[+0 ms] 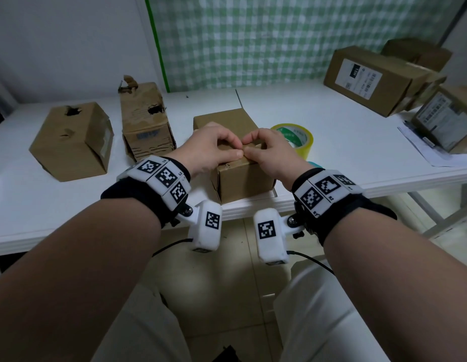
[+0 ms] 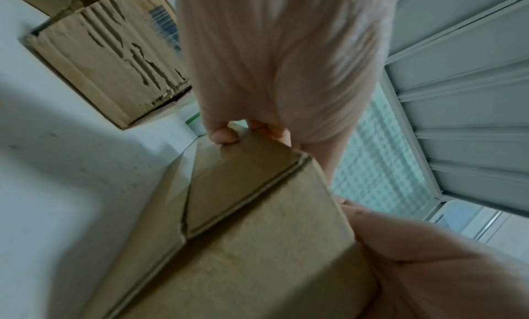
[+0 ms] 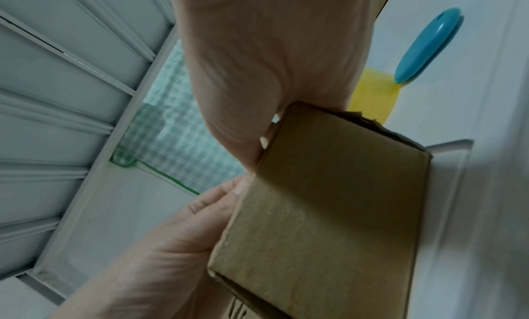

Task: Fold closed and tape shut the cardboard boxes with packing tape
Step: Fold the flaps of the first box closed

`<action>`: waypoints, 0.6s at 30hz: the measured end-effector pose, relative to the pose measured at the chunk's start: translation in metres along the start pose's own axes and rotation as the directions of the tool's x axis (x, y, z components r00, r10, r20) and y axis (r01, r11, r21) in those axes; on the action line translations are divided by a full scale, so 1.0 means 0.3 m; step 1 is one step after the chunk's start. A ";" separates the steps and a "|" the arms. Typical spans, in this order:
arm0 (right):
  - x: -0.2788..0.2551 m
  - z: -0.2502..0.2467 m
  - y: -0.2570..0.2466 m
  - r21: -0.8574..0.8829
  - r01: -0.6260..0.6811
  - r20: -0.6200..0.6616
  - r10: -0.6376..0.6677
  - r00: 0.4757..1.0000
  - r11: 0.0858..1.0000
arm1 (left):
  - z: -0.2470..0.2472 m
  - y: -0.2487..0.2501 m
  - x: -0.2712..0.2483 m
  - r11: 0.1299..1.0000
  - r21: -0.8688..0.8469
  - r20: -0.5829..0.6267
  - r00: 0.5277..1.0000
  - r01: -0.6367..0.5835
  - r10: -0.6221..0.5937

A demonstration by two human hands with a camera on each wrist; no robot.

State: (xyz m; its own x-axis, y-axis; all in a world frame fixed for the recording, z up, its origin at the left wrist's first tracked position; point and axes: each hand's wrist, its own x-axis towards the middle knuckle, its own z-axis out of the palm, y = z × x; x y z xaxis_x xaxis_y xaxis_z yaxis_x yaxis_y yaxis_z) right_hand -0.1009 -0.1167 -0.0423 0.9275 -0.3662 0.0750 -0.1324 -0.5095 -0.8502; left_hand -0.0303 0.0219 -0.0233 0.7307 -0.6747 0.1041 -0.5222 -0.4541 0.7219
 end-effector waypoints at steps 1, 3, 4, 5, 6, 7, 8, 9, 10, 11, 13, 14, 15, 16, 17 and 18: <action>0.000 0.000 -0.001 0.000 0.000 0.000 0.000 1.000 1.000 | -0.003 0.003 0.001 1.000 -0.003 0.008 1.000 0.007 -0.007; 0.001 0.000 -0.001 0.004 0.000 -0.002 0.000 1.000 1.000 | -0.006 0.007 0.002 1.000 -0.010 0.024 0.999 0.028 -0.028; 0.001 -0.001 -0.001 0.006 0.001 -0.003 -0.001 1.000 1.000 | -0.007 0.008 0.001 0.999 -0.015 0.034 0.999 0.040 -0.040; 0.002 -0.001 0.001 0.005 0.002 -0.003 -0.002 1.000 1.000 | -0.008 0.008 0.000 0.998 -0.021 0.045 0.998 0.051 -0.050; 0.002 -0.003 0.001 0.001 0.002 -0.003 -0.002 1.000 1.000 | -0.008 0.008 -0.002 0.998 -0.027 0.053 0.997 0.060 -0.059; 0.002 -0.005 0.003 -0.006 0.002 -0.002 -0.002 1.000 1.000 | -0.008 0.009 -0.004 0.997 -0.033 0.055 0.996 0.065 -0.063; 0.001 -0.006 0.004 -0.012 0.003 -0.002 -0.003 1.000 1.000 | -0.006 0.010 -0.005 0.997 -0.038 0.054 0.996 0.067 -0.065; 0.001 -0.007 0.006 -0.016 0.005 -0.002 -0.005 1.000 1.000 | -0.006 0.013 -0.005 0.997 -0.044 0.050 0.997 0.065 -0.063; 0.001 -0.007 0.006 -0.020 0.004 -0.002 -0.004 1.000 1.000 | -0.005 0.015 -0.006 0.997 -0.049 0.047 0.997 0.062 -0.059; 0.000 -0.007 0.007 -0.023 0.003 -0.002 -0.003 1.000 1.000 | -0.005 0.017 -0.005 0.997 -0.055 0.046 0.997 0.058 -0.056; -0.001 -0.005 0.006 -0.021 0.003 -0.004 -0.003 1.000 1.000 | -0.005 0.021 -0.005 0.997 -0.060 0.047 0.998 0.054 -0.052; -0.001 -0.005 0.006 -0.021 0.002 -0.006 -0.002 1.000 1.000 | -0.006 0.022 -0.004 0.997 -0.060 0.050 0.997 0.053 -0.050; -0.001 -0.004 0.006 -0.022 0.001 -0.008 -0.001 1.000 1.000 | -0.007 0.022 -0.004 0.997 -0.061 0.054 0.997 0.054 -0.051; -0.001 -0.005 0.005 -0.024 0.000 -0.008 -0.001 1.000 1.000 | -0.007 0.023 -0.004 0.996 -0.064 0.057 0.997 0.057 -0.053; -0.001 -0.005 0.006 -0.026 -0.002 -0.006 0.002 1.000 1.000 | -0.008 0.024 -0.004 0.996 -0.068 0.060 0.997 0.059 -0.055; -0.002 -0.006 0.005 -0.025 -0.004 -0.002 0.004 1.000 1.000 | -0.009 0.026 -0.004 0.996 -0.070 0.065 0.996 0.061 -0.056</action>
State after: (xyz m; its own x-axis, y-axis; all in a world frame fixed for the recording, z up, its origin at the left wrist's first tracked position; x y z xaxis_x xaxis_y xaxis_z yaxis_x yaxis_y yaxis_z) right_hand -0.1023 -0.1185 -0.0426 0.9262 -0.3699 0.0726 -0.1451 -0.5275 -0.8371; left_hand -0.0341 0.0207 -0.0160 0.7288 -0.6844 0.0191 -0.4448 -0.4521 0.7732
